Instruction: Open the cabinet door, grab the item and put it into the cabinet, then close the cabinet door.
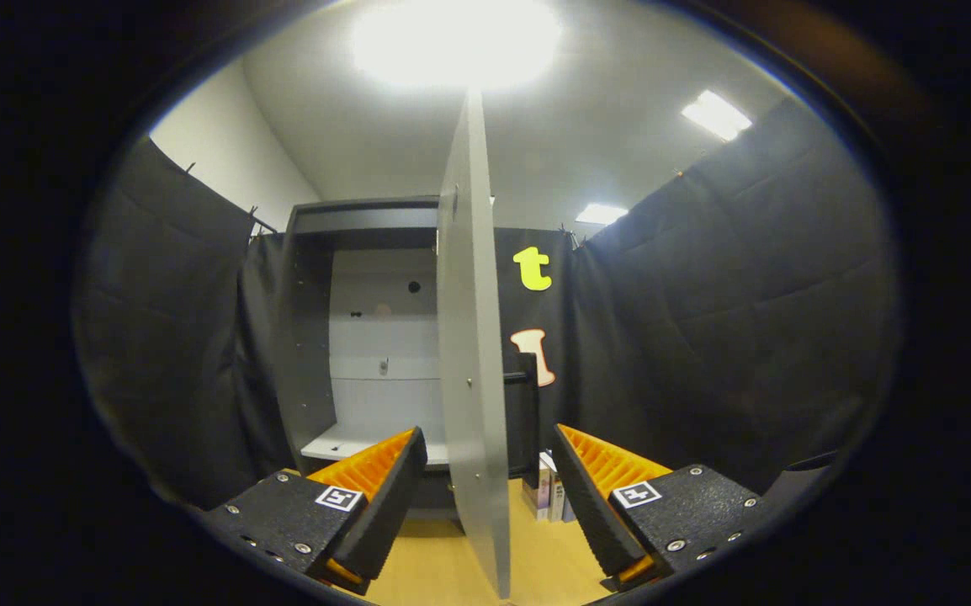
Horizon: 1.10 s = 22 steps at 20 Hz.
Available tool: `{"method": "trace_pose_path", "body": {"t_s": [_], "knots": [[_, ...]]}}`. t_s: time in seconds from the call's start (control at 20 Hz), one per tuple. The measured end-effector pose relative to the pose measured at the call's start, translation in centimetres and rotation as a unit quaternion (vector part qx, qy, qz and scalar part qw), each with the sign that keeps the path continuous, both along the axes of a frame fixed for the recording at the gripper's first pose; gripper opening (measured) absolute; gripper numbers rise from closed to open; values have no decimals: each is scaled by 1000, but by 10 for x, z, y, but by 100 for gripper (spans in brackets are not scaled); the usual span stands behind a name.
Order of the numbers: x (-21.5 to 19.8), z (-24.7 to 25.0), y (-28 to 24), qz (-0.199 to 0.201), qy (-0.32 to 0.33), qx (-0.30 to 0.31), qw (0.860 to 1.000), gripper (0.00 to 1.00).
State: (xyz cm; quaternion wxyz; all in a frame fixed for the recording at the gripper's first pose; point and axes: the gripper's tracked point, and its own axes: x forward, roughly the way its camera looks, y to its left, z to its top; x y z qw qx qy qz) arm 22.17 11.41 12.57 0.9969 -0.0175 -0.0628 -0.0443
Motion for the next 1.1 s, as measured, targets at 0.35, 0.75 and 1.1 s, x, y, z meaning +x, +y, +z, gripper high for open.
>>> {"method": "trace_pose_path", "body": {"t_s": [0.35, 0.75, 1.1], "knots": [[19, -63, 57, 24, 4, 43, 999, 93], [39, -155, 123, 59, 47, 28, 997, 94], [39, -252, 183, 102, 115, -4, 988, 94]]}}
